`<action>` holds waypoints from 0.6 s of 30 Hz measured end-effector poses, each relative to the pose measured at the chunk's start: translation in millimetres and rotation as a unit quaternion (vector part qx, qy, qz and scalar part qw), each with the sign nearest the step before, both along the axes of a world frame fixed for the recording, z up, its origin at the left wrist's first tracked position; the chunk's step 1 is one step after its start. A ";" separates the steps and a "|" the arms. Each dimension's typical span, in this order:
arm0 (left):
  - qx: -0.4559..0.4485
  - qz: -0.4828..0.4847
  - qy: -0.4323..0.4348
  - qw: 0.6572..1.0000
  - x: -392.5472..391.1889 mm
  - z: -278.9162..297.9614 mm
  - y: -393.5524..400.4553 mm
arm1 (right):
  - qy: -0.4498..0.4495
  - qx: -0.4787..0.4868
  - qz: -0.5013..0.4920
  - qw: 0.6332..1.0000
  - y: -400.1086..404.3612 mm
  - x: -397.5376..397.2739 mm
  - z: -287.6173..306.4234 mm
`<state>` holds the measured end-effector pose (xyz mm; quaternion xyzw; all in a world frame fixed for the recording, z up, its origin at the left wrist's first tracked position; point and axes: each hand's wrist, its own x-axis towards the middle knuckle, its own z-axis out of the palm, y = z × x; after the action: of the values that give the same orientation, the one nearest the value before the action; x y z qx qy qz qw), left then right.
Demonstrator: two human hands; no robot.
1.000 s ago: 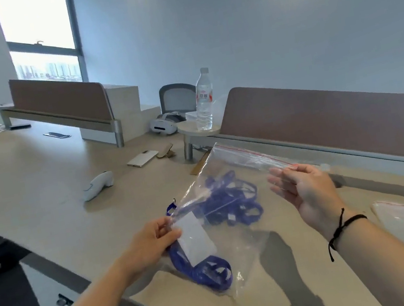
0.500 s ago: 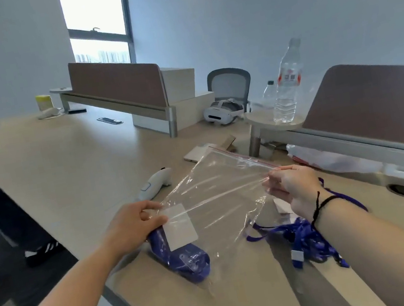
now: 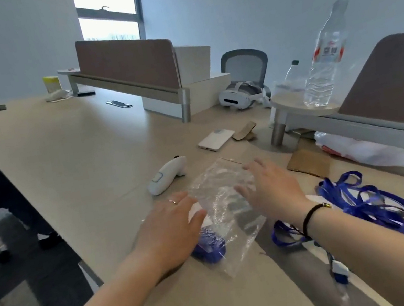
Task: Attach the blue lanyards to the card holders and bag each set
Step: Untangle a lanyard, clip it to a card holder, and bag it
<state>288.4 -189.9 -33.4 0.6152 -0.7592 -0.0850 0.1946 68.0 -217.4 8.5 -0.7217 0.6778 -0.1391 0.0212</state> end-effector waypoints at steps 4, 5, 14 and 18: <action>0.088 -0.054 -0.085 0.991 -0.7 -18.5 -4.6 | 0.037 0.127 0.124 0.983 26.8 37.9 -26.7; 0.091 -0.054 -0.091 0.990 0.4 -21.2 -5.5 | 0.045 0.147 0.129 0.980 28.9 40.3 -33.8; 0.094 -0.051 -0.126 0.986 -2.2 -20.2 -6.4 | 0.094 0.154 0.112 0.977 32.6 41.1 -44.3; 0.017 -0.034 -0.128 0.991 -12.9 -8.1 7.6 | 0.095 0.025 0.122 0.988 55.6 37.3 -32.1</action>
<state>275.4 -182.4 -41.5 0.5978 -0.7970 -0.0252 0.0825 105.3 -161.8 -23.6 -0.8085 0.5864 -0.0492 -0.0089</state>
